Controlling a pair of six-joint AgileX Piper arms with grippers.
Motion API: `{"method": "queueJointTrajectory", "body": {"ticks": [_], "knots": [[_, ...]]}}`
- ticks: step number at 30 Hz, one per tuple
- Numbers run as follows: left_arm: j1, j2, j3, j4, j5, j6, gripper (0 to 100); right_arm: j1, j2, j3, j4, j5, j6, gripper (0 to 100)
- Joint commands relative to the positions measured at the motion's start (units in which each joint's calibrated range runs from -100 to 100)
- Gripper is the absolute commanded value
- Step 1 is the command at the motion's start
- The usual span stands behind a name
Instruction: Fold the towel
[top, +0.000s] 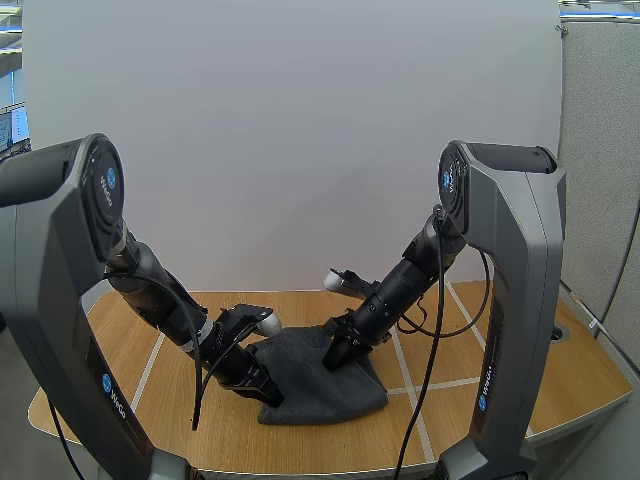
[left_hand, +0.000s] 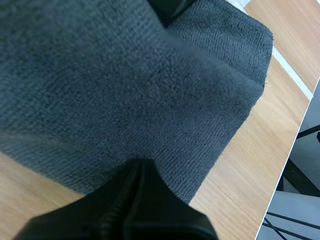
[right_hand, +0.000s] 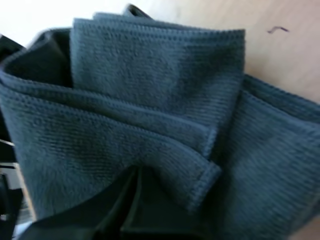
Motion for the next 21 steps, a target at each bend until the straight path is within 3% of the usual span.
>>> {"method": "queueJointTrajectory", "body": {"ticks": [1,14,21], "knots": [[-0.02,0.92,0.01,0.41,1.68,0.56,0,-0.29,0.09,0.15,-6.39,-8.26,-0.84,0],[-0.02,0.92,0.01,0.92,4.32,0.56,0,-6.35,0.09,0.02,-8.95,-29.2,-0.76,0],[-0.02,0.92,0.01,1.02,4.32,0.56,0,-7.67,-0.38,-5.83,-8.1,-24.02,2.41,0]]}}
